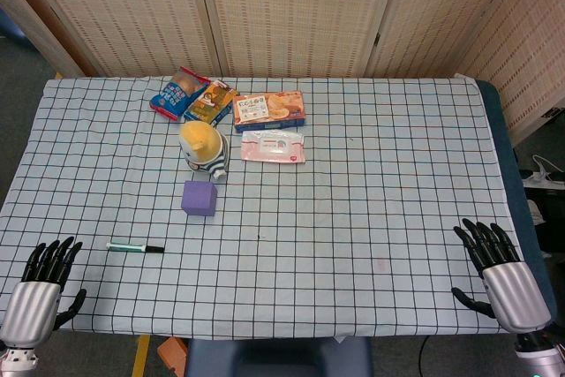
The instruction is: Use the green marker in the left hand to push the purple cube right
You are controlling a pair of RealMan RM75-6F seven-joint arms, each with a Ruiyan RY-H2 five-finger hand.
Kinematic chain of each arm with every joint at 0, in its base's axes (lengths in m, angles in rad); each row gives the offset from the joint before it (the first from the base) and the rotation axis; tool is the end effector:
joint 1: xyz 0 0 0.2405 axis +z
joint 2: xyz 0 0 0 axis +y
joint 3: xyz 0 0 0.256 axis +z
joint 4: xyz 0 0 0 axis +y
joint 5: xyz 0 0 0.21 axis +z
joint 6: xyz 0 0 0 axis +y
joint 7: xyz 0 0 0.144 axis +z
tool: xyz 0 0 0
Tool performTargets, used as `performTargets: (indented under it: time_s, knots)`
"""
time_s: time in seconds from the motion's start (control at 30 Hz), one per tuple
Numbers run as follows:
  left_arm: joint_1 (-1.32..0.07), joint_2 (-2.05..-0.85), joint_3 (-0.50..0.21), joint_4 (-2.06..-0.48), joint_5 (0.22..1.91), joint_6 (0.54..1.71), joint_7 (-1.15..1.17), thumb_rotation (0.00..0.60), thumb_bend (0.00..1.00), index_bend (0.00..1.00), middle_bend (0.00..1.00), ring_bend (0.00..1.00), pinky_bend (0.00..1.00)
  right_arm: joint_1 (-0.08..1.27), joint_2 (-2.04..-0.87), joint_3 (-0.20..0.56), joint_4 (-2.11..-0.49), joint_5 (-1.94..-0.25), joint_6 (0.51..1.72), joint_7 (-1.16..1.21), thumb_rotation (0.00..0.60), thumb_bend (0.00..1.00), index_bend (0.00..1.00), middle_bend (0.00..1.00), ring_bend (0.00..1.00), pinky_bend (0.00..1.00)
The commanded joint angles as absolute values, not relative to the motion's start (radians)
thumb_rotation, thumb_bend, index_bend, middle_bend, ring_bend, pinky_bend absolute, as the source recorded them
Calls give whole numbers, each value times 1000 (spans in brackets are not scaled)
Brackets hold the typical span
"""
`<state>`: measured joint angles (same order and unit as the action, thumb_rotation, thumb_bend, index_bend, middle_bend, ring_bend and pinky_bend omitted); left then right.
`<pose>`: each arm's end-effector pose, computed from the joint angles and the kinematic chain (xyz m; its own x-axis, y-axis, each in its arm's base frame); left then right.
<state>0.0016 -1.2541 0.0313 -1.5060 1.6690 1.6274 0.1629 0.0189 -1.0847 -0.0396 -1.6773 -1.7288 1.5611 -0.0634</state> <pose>-0.3069 0.1362 0.1235 0.5121 -0.0402 0.8580 0.8530 -0.0933 -0.5135 -0.2836 -0.1392 0.1505 0.4296 -0.0310 0.9025 -0.8916 -0.1727 0.4185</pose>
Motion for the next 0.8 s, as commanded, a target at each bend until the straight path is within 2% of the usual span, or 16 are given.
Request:
performTargets:
  time_s: [0.03,0.23,0.27,0.33,0.37,0.43,0.5,0.57,0.8]
  knots:
    - [0,-1255,33,-1507,1669,1622,166,600,368,15,0,0,47,19,-1083,-42,-1678,-1728,1559,-63,600,58,0,0,0,0]
    - [-23,-1285,28,-1491,1676,1588,206,600,367,14,1,0,122,9,-1080,-41,-1681,-1732,1581,-61,600,58,0,0,0,0]
    - [-29,-1292,25,-1485,1676,1580,226,600,367,15,5,25,198,9,-1079,-40,-1680,-1730,1581,-60,600,58,0,0,0,0]
    - [-50,-1309,16,-1468,1683,1558,277,600,368,26,23,221,444,9,-1080,-38,-1679,-1723,1578,-59,600,58,0,0,0,0]
    - [-62,-1317,13,-1460,1688,1546,287,600,369,45,56,410,615,10,-1080,-36,-1679,-1719,1576,-58,600,57,0,0,0,0]
    - [-89,-1329,8,-1445,1687,1504,308,600,374,97,159,705,847,13,-1081,-34,-1678,-1713,1569,-60,600,58,0,0,0,0]
    - [-112,-1343,1,-1423,1688,1476,335,600,387,159,234,863,969,15,-1083,-33,-1677,-1707,1562,-66,600,57,0,0,0,0]
    - [-137,-1362,-4,-1395,1687,1442,351,600,393,198,248,919,1000,18,-1086,-30,-1678,-1697,1553,-74,600,58,0,0,0,0]
    - [-210,-1446,-17,-1253,1665,1332,432,600,415,231,228,943,1000,31,-1098,-22,-1680,-1668,1517,-96,600,57,0,0,0,0]
